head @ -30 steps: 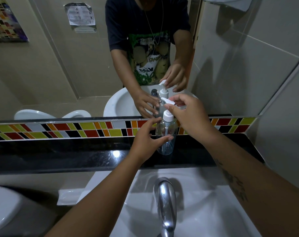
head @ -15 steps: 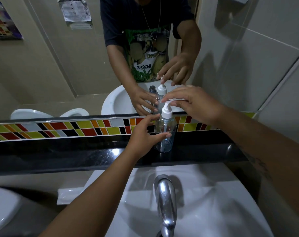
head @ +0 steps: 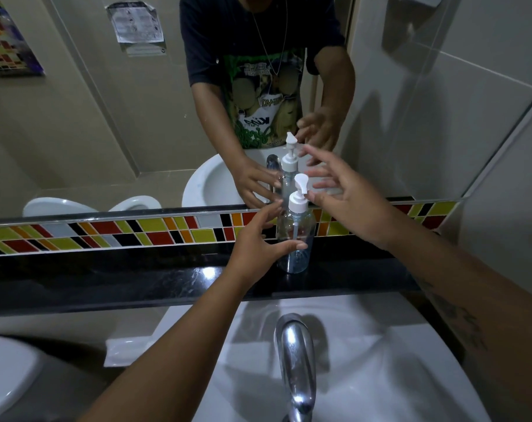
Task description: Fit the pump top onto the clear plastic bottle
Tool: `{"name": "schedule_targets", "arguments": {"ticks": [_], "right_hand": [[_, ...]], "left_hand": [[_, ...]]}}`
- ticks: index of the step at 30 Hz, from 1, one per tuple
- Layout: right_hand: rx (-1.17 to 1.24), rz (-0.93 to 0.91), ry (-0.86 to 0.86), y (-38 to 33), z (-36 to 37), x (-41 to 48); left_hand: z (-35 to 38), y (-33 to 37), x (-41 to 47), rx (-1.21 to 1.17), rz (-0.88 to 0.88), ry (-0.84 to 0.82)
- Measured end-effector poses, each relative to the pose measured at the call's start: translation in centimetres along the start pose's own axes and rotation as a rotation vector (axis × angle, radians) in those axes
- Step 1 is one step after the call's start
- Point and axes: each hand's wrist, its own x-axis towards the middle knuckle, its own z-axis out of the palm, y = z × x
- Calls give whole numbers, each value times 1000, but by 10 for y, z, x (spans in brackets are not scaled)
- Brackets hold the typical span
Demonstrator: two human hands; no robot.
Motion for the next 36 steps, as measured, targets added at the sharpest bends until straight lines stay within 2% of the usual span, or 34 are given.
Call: {"name": "schedule_targets", "arguments": {"ticks": [5,14,29,36], "right_hand": [[171,199,84,41,21,-23],[239,369,10,93,54,-43],[312,331,66,99,94,-20],[252,361,95,106,100,-21]], "left_hand": [[1,-7,-6,-36,-29,-5],[2,-40,-21,-32,-123,-23],[-6,-73,-15,-21,-103,83],[-11,-68,-19,63,-122,101]]}}
